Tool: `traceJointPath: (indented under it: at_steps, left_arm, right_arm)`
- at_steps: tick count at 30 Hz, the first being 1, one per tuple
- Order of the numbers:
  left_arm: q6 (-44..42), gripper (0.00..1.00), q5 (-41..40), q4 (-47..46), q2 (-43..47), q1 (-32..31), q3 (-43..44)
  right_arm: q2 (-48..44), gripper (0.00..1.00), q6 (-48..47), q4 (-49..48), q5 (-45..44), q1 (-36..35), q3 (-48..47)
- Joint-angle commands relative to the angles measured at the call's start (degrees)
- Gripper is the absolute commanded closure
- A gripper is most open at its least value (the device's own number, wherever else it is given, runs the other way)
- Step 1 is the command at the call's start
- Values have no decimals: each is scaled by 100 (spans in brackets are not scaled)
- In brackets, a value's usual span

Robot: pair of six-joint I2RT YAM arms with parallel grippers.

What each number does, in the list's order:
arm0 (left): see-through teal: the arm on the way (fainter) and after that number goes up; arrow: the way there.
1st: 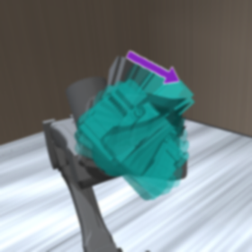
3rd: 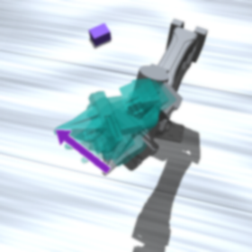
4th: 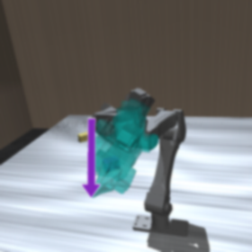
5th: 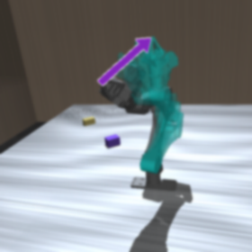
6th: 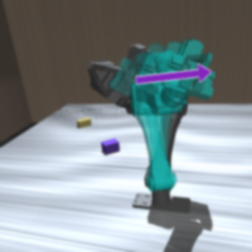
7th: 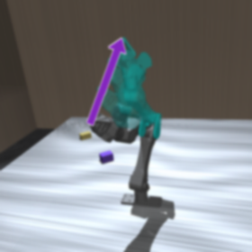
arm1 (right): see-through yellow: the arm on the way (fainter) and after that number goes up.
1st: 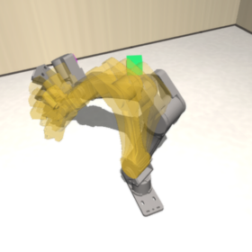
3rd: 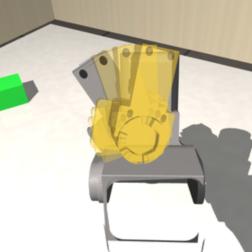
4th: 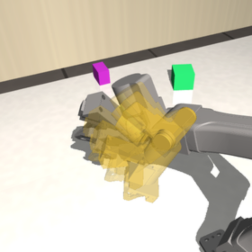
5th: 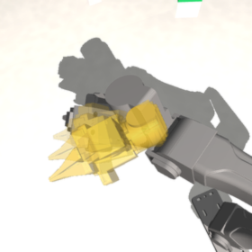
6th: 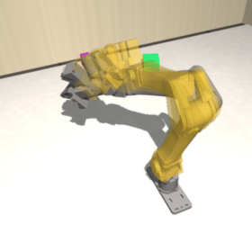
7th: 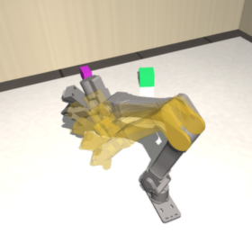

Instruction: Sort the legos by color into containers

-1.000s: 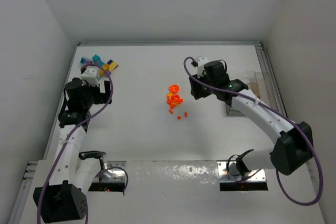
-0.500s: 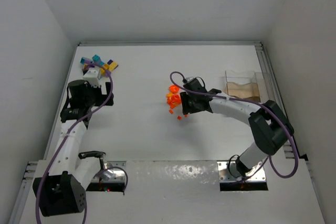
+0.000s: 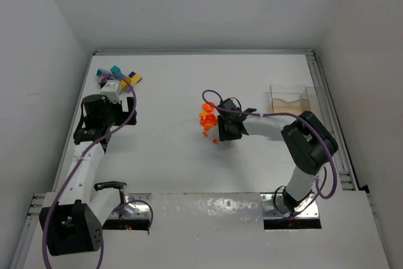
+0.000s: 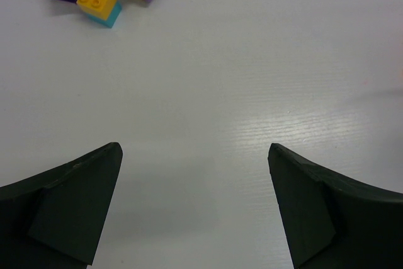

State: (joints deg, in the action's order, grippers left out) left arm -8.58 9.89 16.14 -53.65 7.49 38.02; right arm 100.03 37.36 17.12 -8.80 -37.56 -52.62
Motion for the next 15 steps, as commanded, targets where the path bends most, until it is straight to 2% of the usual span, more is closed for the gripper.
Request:
traceJointPath:
  at_steps: [1,4,7,8,9,11,15]
  left_arm:
    - [-21,0,13,-252,56,-19,-93]
    - [-12,0,13,-252,74,-28,-111]
    - [-12,0,-48,-261,83,-19,-111]
    - [-21,0,-57,-269,83,-19,-111]
    - [-21,0,-66,-287,83,-19,-111]
    - [-47,0,-84,-313,83,-19,-119]
    - [-47,0,-101,-392,74,-19,-128]
  right_arm:
    - [104,61,113,-245,-183,-41,-169]
    - [254,65,87,-201,-193,-41,-283]
    - [307,75,78,-148,-254,-41,-337]
    - [307,79,87,-139,-280,-41,-328]
    - [272,89,87,-139,-298,-41,-319]
    - [228,99,61,-122,-307,-41,-310]
    - [-26,100,-132,115,-368,-50,-468]
